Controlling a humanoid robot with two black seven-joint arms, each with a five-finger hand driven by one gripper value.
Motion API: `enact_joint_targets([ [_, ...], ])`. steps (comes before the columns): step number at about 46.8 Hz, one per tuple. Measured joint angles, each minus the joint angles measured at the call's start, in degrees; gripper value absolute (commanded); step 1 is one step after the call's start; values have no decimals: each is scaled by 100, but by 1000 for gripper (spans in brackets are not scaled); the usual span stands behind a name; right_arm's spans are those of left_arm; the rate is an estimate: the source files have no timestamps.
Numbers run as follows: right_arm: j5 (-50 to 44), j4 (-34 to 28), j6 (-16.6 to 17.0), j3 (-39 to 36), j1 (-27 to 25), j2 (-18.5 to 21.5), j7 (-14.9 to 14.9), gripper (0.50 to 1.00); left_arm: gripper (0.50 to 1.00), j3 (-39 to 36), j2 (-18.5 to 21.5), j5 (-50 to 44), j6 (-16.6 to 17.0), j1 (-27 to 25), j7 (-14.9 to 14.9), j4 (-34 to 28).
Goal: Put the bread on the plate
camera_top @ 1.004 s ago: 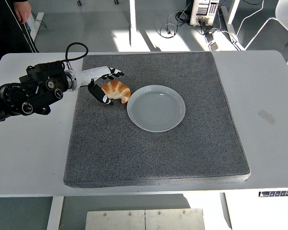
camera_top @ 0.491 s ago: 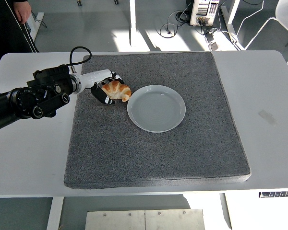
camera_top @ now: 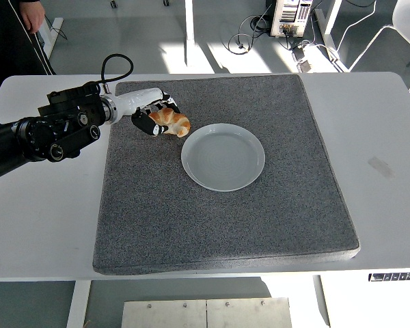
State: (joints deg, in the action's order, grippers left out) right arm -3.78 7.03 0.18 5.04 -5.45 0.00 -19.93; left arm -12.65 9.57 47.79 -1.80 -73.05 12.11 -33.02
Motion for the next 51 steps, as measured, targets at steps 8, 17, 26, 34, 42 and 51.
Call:
enact_joint_targets([
  [8, 0, 0, 0, 2, 1, 0, 0, 1000, 500, 7, 34, -32, -24, -224, 62, -4],
  [17, 0, 0, 0, 2, 0, 0, -1, 1000, 500, 14, 210, -43, -249, -739, 65, -17],
  [26, 0, 0, 0, 2, 1, 0, -1, 1000, 500, 61, 376, -51, -537, -1451, 67, -53],
  [34, 0, 0, 0, 3, 1, 0, -1, 1000, 500, 67, 314, -51, -770, -1762, 94, -61],
  [42, 0, 0, 0, 4, -1, 0, -2, 1000, 500, 75, -182, -78, -779, -1873, 107, -67],
  [51, 0, 0, 0, 2, 1, 0, -1, 1000, 500, 19, -739, -87, -784, -1853, 92, 12],
])
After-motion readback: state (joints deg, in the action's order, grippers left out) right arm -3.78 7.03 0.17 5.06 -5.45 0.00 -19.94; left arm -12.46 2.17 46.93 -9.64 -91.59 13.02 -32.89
